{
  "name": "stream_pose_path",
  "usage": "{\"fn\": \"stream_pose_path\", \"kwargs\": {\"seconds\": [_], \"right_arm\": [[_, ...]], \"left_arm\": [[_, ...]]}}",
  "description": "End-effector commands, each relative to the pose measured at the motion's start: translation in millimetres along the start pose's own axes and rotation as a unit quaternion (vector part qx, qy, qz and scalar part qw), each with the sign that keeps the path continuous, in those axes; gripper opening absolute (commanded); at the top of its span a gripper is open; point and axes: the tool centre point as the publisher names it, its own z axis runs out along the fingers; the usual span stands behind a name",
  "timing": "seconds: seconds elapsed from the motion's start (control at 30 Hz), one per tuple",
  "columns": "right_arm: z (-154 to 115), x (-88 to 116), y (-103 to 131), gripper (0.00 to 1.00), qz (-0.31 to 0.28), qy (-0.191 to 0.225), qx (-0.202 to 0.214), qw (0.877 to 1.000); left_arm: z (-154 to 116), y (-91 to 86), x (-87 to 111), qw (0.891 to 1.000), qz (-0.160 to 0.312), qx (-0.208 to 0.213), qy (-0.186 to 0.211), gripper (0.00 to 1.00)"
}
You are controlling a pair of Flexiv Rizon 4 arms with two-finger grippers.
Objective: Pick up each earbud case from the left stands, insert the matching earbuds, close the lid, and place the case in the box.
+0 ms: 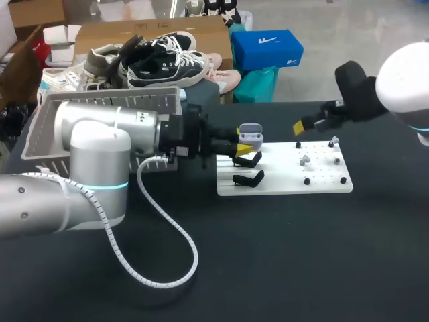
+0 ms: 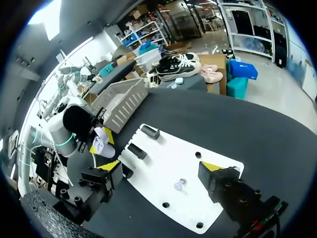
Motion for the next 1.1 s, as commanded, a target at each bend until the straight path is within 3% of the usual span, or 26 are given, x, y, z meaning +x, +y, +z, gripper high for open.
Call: {"fn": "stream_pose_path", "kwargs": {"seconds": [0.03,0.23,1.1], "right_arm": [[-4.4,4.0,2.2,1.0,0.003,-0.002,0.006,1.0],[-7.9,5.9,-1.1,1.0,0.009,-0.008,0.01,1.0],[-13.6,12.4,-12.1,1.0,0.015,-0.014,0.025,0.999]], "left_arm": [[-0.3,-1.1,-0.1,1.0,0.001,0.0,0.001,0.0],[16.0,11.4,-18.4,1.0,0.006,0.019,0.0,0.0],[19.1,12.2,-17.6,1.0,-0.002,0.021,-0.001,0.0]]}}
